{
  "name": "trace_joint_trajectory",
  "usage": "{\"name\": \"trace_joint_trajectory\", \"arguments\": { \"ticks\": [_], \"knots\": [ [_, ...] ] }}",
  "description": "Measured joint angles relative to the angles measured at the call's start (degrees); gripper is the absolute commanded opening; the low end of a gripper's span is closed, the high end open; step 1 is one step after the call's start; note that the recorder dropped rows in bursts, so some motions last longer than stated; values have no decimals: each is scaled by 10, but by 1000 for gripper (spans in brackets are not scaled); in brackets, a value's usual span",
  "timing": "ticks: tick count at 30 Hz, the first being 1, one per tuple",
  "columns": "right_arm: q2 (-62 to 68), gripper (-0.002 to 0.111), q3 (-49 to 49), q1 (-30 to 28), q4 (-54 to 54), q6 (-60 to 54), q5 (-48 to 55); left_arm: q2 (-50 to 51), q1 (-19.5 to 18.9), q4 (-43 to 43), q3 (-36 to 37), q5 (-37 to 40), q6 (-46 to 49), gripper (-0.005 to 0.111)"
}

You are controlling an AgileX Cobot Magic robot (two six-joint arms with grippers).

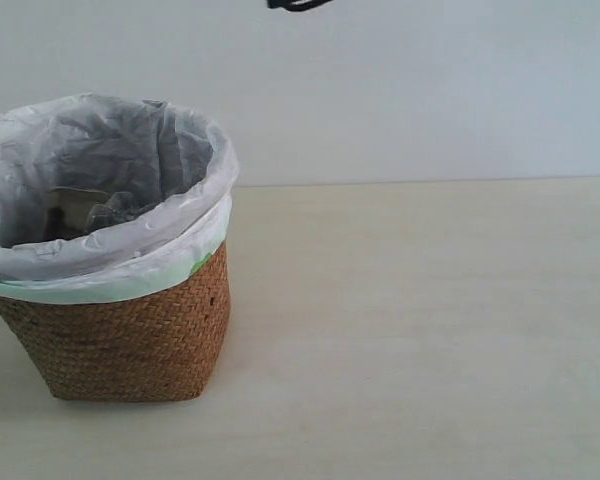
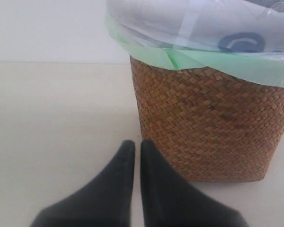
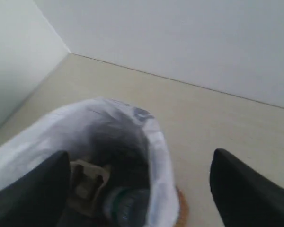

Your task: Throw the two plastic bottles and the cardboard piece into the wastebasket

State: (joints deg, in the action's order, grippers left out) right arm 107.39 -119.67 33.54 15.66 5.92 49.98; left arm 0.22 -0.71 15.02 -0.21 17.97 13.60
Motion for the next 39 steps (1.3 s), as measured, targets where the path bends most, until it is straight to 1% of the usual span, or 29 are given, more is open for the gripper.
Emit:
{"name": "trace_joint_trajectory", "arguments": {
  "ticks": [3,7,14,19,22,27,30,34,39],
  "knots": [
    [0,41,0,-22,-65,25,46,0,0,0,0,0,0,4],
    [0,2,0,-41,-120,25,111,0,0,0,0,0,0,4],
    [0,1,0,-48,-205,17,189,0,0,0,0,0,0,4],
    [-11,1,13,-49,-215,17,197,0,0,0,0,0,0,4],
    [-45,1,61,-49,-214,21,179,0,0,0,0,0,0,4],
    [-138,1,206,-49,-214,27,90,0,0,0,0,0,0,4],
    [-214,1,327,-49,-211,41,7,0,0,0,0,0,0,4],
    [-343,1,493,-49,-190,59,-124,0,0,0,0,0,0,4],
    [-518,1,675,-49,-175,68,-249,0,0,0,0,0,0,4]
  ]
}}
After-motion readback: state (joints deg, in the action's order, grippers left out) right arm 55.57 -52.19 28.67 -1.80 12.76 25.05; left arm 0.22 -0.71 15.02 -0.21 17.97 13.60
